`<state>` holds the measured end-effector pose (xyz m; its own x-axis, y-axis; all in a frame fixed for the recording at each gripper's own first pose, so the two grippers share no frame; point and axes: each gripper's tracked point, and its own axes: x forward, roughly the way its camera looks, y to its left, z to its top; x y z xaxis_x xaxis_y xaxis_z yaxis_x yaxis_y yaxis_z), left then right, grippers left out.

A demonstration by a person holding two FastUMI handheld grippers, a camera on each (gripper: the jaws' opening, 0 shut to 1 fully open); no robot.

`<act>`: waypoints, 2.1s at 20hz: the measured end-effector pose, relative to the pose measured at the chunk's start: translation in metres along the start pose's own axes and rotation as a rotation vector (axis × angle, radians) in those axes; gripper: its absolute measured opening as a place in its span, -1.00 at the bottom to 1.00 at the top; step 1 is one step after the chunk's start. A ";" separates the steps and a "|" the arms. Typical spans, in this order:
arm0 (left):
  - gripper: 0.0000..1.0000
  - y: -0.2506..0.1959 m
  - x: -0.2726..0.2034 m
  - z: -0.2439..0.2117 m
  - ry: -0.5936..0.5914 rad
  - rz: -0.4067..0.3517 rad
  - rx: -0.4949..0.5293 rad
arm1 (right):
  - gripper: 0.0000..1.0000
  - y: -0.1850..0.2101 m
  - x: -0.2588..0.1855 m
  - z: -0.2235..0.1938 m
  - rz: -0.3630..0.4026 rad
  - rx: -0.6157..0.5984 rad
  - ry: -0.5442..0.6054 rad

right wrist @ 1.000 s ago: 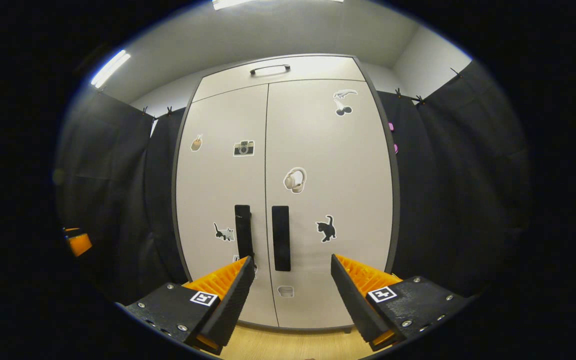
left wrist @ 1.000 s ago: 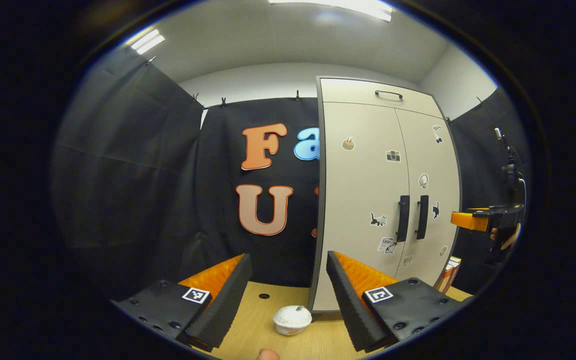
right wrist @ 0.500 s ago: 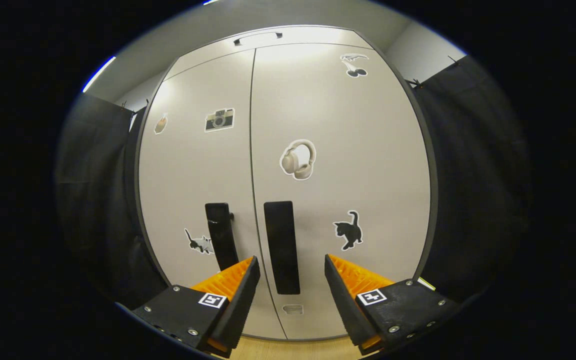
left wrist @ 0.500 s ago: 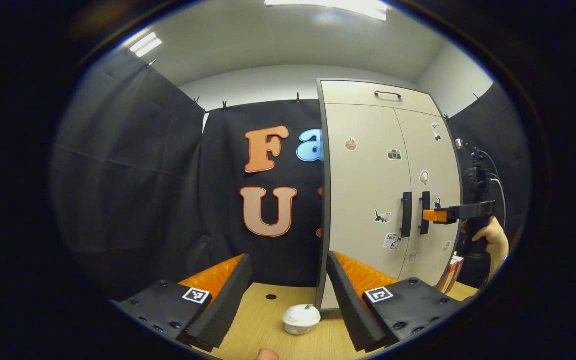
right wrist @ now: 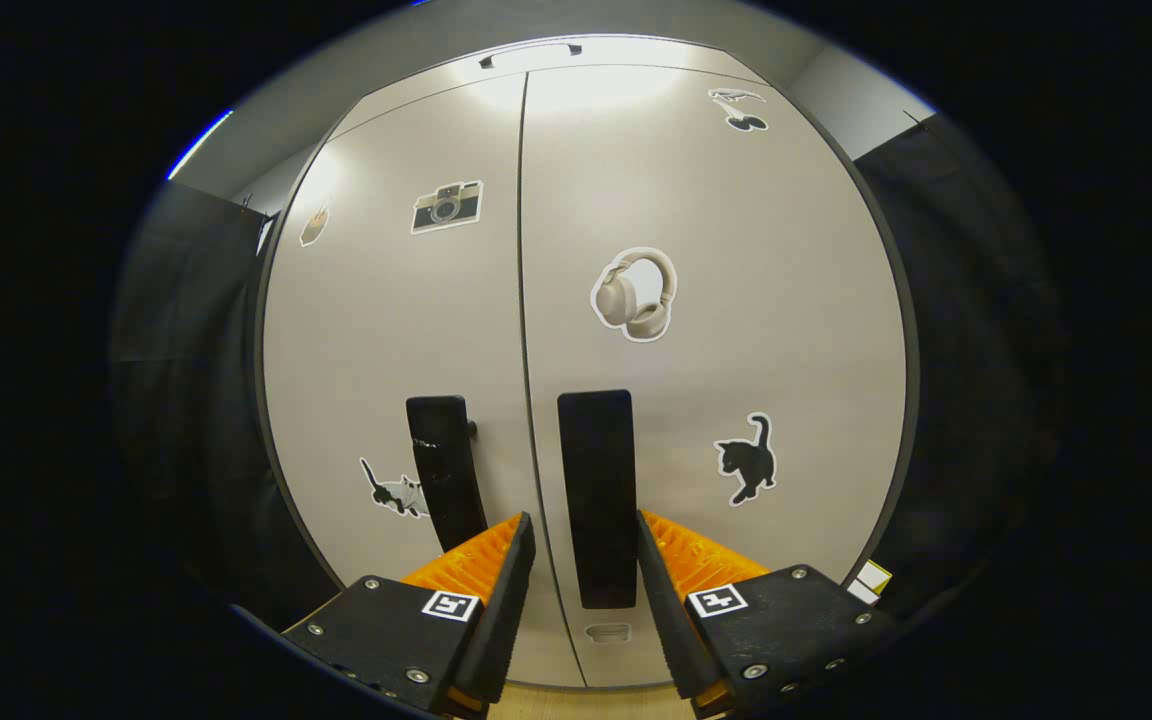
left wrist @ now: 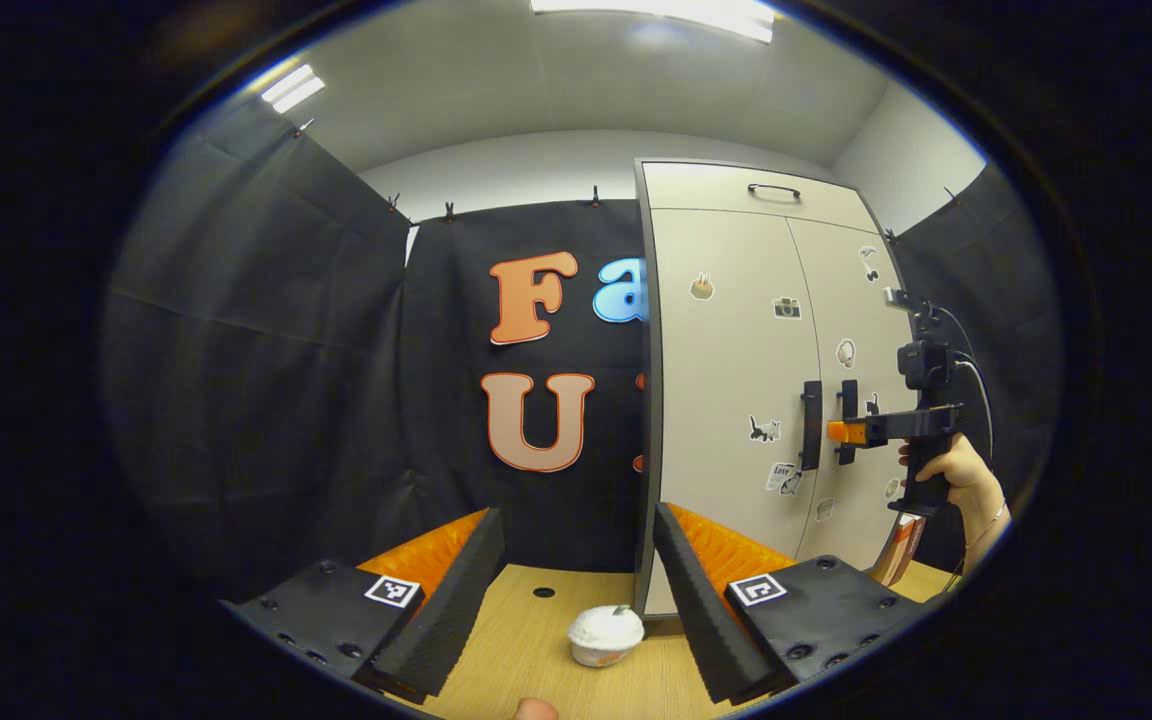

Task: Open the right door of the double-door shoe cabinet with the right hand, and open the left door with the left hand.

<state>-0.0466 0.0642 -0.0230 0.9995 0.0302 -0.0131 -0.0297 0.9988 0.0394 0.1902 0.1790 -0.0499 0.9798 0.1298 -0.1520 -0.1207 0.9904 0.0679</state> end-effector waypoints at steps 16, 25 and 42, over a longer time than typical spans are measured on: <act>0.92 0.002 -0.016 -0.002 0.009 -0.006 -0.023 | -0.38 -0.010 0.003 -0.007 -0.030 0.026 0.006; 0.93 -0.011 -0.044 -0.003 0.007 -0.046 -0.066 | -0.80 -0.011 -0.023 -0.005 0.047 0.033 0.006; 0.96 -0.052 -0.052 -0.006 0.014 -0.092 -0.050 | -0.87 -0.040 -0.084 -0.006 0.104 -0.030 0.023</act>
<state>-0.0970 0.0110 -0.0303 0.9977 -0.0617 -0.0286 0.0613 0.9980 -0.0125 0.1121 0.1287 -0.0453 0.9578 0.2330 -0.1684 -0.2269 0.9724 0.0548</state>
